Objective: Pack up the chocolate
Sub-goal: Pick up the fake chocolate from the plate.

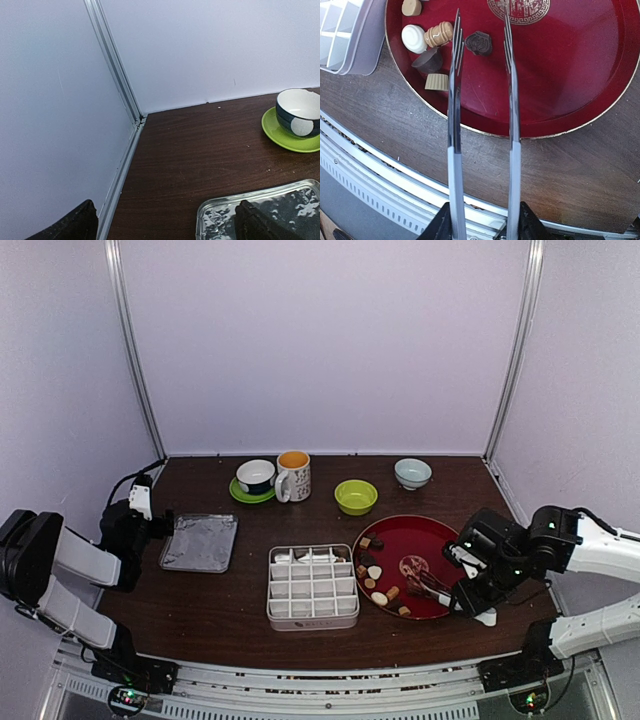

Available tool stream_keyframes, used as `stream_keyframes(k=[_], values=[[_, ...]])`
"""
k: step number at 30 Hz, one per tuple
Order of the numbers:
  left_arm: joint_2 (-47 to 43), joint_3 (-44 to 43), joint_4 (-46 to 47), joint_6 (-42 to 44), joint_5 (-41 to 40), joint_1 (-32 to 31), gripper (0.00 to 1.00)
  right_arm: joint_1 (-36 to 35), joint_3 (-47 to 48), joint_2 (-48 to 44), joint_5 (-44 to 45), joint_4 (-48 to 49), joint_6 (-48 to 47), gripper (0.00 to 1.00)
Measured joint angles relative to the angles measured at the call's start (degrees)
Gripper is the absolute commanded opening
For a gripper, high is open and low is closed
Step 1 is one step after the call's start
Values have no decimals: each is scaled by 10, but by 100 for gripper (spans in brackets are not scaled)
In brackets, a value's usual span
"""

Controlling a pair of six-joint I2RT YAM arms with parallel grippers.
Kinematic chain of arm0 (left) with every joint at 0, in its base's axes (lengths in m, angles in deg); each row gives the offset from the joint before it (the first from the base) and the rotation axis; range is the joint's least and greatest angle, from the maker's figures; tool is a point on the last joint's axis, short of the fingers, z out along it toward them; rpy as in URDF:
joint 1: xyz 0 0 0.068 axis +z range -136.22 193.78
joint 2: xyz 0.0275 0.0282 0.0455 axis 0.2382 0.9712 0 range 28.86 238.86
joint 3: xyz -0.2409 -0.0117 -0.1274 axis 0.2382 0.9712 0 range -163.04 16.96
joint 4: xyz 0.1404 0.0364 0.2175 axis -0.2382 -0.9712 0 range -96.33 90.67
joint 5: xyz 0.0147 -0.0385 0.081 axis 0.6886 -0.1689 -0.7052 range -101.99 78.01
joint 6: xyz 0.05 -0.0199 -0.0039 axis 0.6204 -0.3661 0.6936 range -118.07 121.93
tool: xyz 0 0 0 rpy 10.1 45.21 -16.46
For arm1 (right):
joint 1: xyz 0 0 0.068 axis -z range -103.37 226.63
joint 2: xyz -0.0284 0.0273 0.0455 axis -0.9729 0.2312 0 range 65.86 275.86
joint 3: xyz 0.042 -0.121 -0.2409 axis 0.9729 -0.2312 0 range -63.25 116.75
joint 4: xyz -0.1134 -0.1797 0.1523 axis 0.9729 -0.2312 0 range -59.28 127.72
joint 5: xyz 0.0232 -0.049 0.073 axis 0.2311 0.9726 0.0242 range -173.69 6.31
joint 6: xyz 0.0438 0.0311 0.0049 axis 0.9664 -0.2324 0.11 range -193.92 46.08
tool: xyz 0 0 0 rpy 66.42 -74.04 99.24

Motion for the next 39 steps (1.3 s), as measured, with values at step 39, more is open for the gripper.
stream_keyframes(k=[39], values=[[0, 0, 0, 0, 0, 0, 98, 0, 61, 22, -41, 59, -33, 26]])
